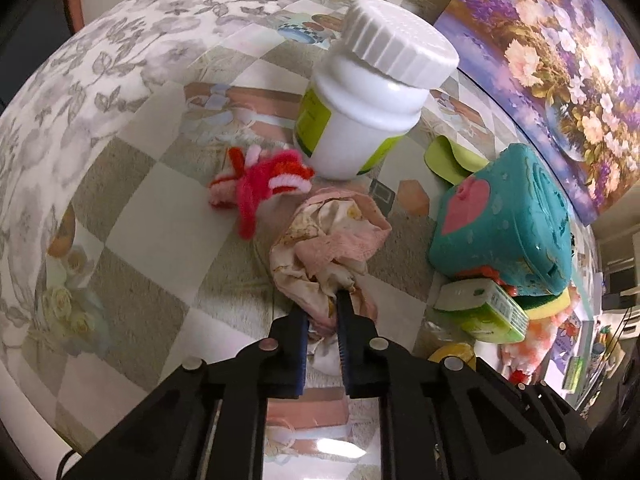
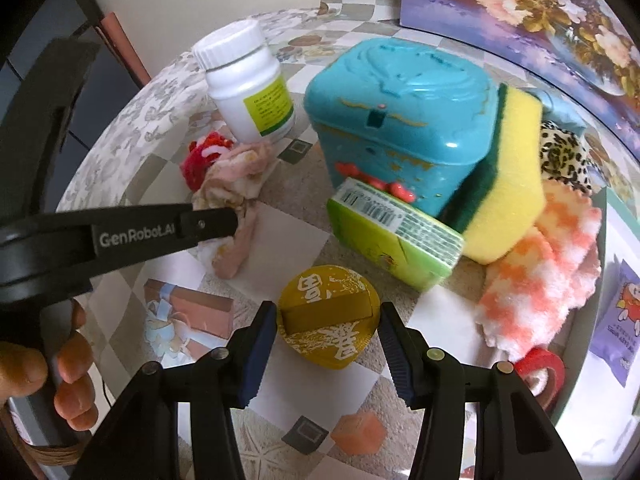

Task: Organize soft objects
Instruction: 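Carry the pink cloth with left tool while right tool carries yellow container to tray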

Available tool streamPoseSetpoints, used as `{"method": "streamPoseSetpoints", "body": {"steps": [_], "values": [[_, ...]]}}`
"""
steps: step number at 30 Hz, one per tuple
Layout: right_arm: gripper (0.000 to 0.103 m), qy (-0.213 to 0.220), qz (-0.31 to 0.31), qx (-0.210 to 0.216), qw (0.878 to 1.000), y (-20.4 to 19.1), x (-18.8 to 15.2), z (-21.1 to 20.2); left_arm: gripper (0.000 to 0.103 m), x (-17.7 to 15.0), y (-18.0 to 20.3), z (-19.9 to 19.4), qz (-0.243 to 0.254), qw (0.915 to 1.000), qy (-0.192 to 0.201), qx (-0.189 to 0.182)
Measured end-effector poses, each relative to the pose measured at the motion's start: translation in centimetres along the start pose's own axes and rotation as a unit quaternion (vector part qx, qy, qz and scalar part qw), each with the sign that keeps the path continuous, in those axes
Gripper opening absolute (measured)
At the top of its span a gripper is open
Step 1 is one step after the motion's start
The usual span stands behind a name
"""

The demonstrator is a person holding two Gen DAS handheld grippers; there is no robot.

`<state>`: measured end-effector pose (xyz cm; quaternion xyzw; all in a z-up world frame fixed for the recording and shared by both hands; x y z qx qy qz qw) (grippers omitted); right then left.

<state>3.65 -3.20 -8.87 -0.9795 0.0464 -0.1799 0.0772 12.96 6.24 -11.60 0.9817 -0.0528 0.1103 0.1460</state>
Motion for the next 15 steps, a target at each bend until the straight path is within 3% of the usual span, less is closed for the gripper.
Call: {"method": "streamPoseSetpoints", "body": {"steps": [8,15], "values": [[0.054,0.02,0.007,0.007,1.0,1.2,-0.6,-2.9,0.012,-0.6,-1.4,-3.6,-0.025,0.9992,0.029,-0.013],[0.054,0.055,0.027,0.017,0.998,2.1,-0.9,-5.9,0.012,-0.8,-1.1,-9.1,-0.016,0.9962,0.083,-0.019]]}}
Point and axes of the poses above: each gripper's, at about its wrist camera, not at the fingertips, and z roughly the way its jaws point, y to its right, x to its top, the point moved 2 cm from there along z, roughly the way its jaws point, and after that the axes turned 1 degree about x, right-handed, at the moved point
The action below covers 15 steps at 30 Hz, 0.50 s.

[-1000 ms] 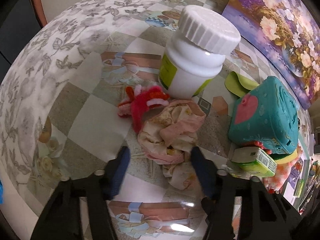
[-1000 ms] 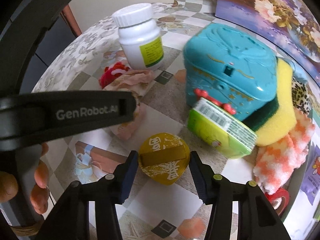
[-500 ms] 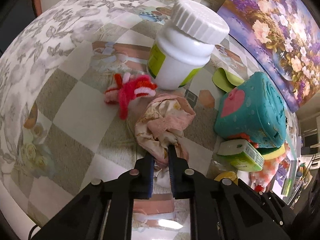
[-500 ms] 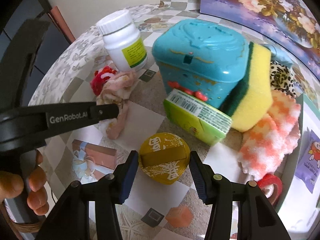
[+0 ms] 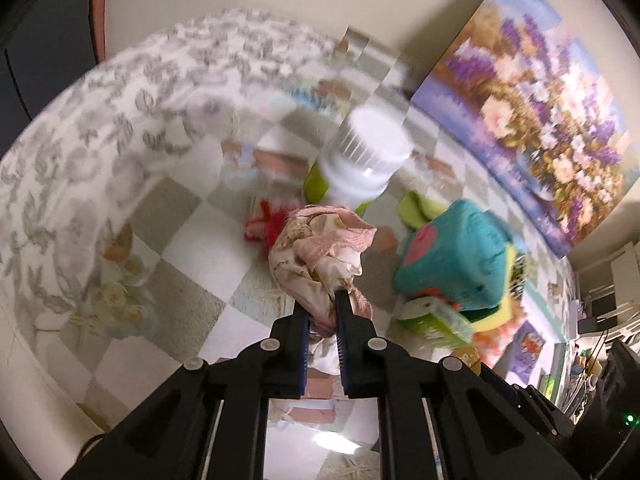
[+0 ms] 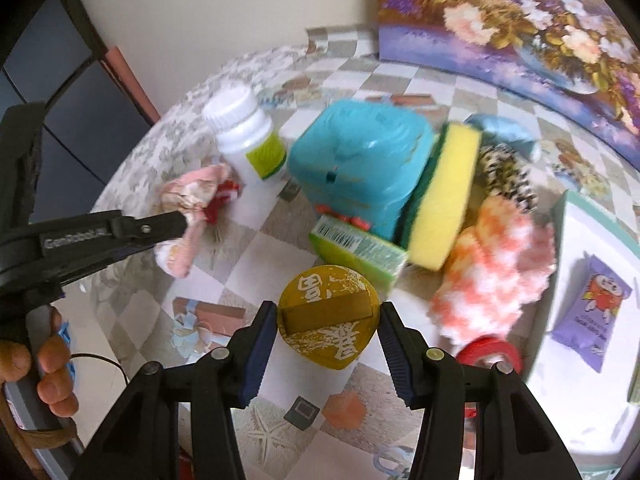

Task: Organize soft objects
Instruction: 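Carry the pink cloth with left tool while right tool carries yellow container to tray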

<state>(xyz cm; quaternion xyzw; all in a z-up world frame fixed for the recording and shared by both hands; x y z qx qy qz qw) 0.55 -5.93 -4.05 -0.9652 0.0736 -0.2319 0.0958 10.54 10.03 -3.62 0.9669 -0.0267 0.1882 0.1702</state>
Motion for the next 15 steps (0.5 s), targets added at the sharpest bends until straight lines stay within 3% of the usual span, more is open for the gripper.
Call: {"method": "streamPoseSetpoints", "body": {"steps": [9,15], "values": [[0.054,0.056,0.031,-0.048,0.997,2.8,0.9,-4.8,0.012,0.6,4.4,-5.6,0.051,0.9971,0.053,-0.018],[0.054,0.085,0.063,-0.102,0.989,6.8,1.0,-7.7,0.012,-0.3,8.9,-6.4,0.095,0.9933,0.058,-0.029]]}}
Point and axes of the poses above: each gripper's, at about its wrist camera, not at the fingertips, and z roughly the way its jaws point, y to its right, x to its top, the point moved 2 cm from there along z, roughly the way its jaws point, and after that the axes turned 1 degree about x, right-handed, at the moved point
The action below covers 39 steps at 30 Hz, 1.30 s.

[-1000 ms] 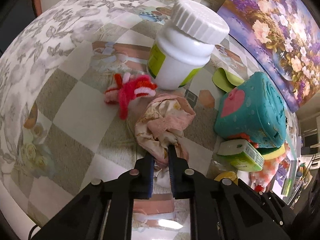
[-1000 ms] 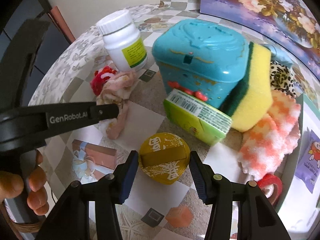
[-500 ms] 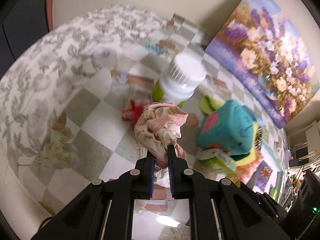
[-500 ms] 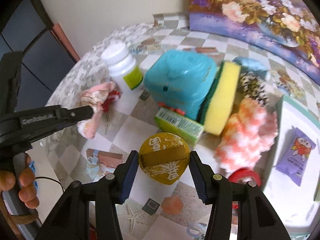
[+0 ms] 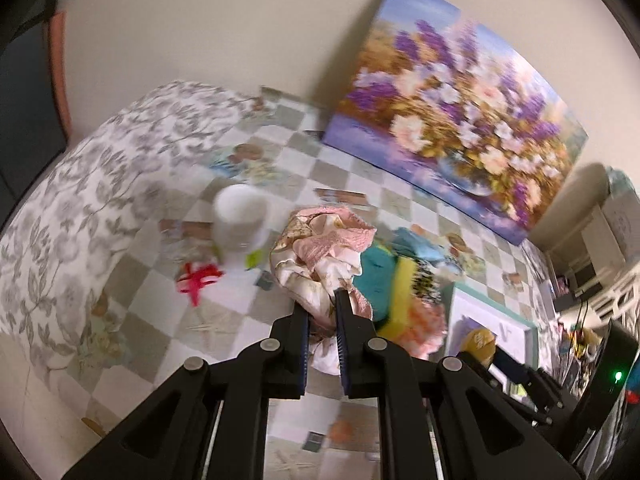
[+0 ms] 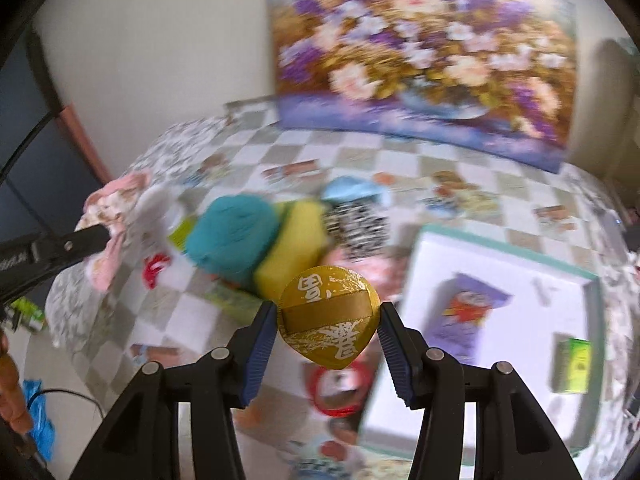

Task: Organize soft objects
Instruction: 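Carry the pink cloth with left tool while right tool carries yellow container to tray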

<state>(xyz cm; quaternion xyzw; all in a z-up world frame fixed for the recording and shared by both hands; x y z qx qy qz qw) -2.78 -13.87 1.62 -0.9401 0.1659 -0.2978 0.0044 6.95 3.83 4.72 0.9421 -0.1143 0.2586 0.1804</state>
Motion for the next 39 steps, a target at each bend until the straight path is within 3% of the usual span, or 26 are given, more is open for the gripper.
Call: {"method": "streamPoseSetpoints", "body": {"steps": [11,21,29,39], "values": [[0.054,0.01,0.098,-0.055,0.994,9.1,0.3,-2.0,0.012,-0.9,9.0,1.0,0.088,0.9959,-0.016,-0.015],[0.054,0.008,0.173,-0.08,0.982,16.3,-0.6,-3.1,0.013,-3.1,15.9,3.2,0.149,0.9876,-0.034,-0.033],[0.054,0.001,0.226,-0.108,0.968,21.3,-2.1,-3.6,0.013,-5.7,21.8,5.9,0.204,0.9758,-0.055,-0.056],[0.054,-0.01,0.27,-0.129,0.954,25.6,-3.1,-2.4,0.013,-8.3,26.3,9.5,0.248,0.9627,-0.08,-0.074]]}}
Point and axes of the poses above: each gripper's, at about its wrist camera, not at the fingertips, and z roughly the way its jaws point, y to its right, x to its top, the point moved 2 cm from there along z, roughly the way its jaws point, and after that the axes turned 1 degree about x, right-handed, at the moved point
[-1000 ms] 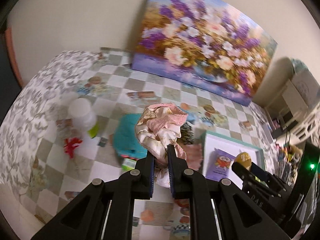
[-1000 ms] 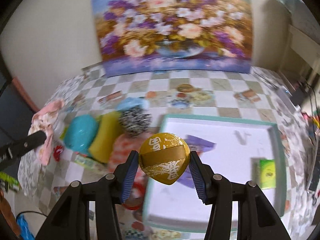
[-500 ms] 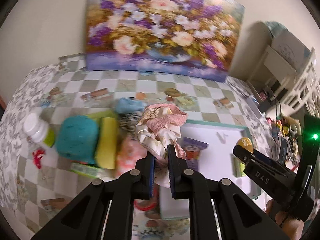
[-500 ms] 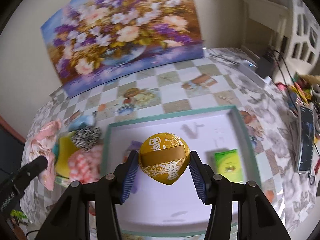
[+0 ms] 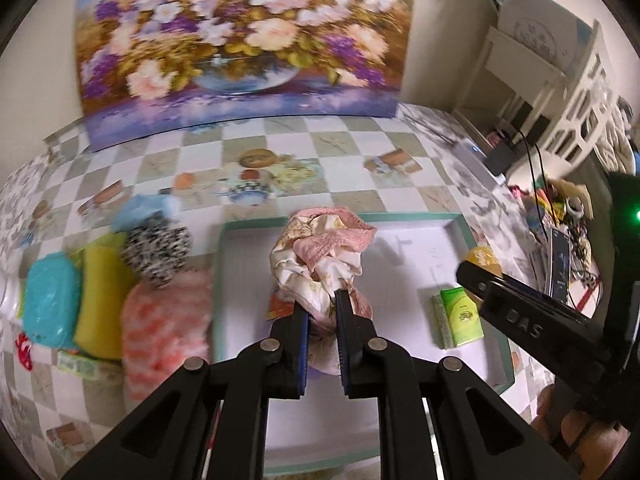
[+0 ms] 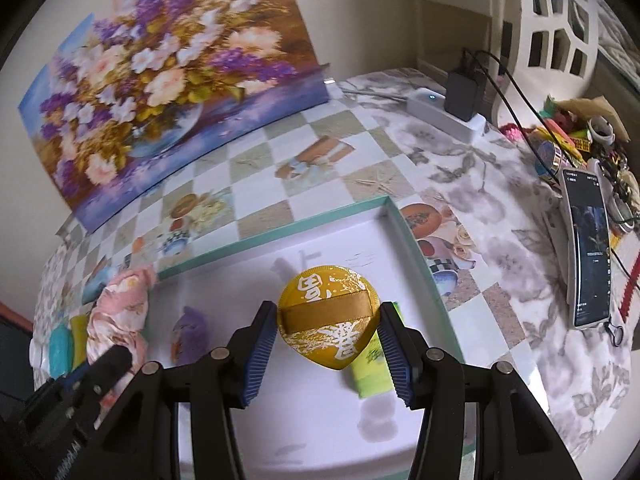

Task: Organize soft objects
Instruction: 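Carry the pink cloth with left tool while right tool carries yellow container to tray, then open left tool releasing cloth in tray while right tool releases yellow container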

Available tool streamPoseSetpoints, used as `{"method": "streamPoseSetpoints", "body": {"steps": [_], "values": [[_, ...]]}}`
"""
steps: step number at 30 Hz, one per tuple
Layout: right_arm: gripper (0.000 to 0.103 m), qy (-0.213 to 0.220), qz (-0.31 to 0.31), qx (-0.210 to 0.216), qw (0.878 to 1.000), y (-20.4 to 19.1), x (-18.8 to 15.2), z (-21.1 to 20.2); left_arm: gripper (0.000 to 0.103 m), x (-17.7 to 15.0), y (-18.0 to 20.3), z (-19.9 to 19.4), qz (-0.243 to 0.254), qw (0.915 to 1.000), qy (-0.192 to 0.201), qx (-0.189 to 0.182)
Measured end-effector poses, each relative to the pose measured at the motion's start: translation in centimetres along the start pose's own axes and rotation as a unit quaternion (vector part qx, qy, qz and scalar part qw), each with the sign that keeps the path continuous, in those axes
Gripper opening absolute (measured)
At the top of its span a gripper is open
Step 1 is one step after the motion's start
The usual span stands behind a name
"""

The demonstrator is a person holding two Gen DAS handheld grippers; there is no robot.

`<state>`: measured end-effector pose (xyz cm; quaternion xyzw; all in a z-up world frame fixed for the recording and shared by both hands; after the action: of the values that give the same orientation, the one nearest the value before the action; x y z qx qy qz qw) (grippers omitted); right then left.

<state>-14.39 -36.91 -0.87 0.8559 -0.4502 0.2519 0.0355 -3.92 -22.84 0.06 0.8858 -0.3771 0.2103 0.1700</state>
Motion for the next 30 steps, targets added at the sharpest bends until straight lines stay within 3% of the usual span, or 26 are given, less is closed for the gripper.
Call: {"method": "streamPoseSetpoints", "body": {"steps": [9,15,18,20,28,30], "values": [[0.055,-0.009,0.006,-0.02,1.0,0.9,0.9,2.4,0.014,-0.1,2.9,3.5,0.045,0.9987,-0.02,-0.015],[0.055,-0.01,0.007,-0.025,1.0,1.2,1.1,2.9,0.014,0.0,3.0,4.0,0.047,0.9985,-0.022,-0.02],[0.056,-0.005,0.003,-0.027,1.0,1.1,1.2,2.6,0.027,0.1,3.0,3.7,0.044,0.9985,-0.023,-0.02],[0.056,-0.003,-0.002,-0.022,1.0,0.8,1.2,2.2,0.042,0.2,2.9,3.4,0.04,0.9988,-0.02,-0.02],[0.058,0.013,-0.02,-0.022,0.999,0.0,1.1,0.8,0.044,0.7,1.9,1.7,0.022,0.9996,-0.011,-0.013],[0.064,0.014,-0.023,-0.024,0.999,-0.1,1.0,0.7,0.046,0.7,1.3,1.6,0.01,0.9998,-0.014,-0.01]]}}
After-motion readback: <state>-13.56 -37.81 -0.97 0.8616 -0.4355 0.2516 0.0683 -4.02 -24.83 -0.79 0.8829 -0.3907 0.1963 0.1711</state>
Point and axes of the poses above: each gripper's, at about its wrist camera, not at the fingertips, and z roughly the way its jaws point, y to its right, x to its top, the point moved 2 cm from there along z, roughly the way its jaws point, and after that the axes turned 1 degree about x, right-handed, at the moved point
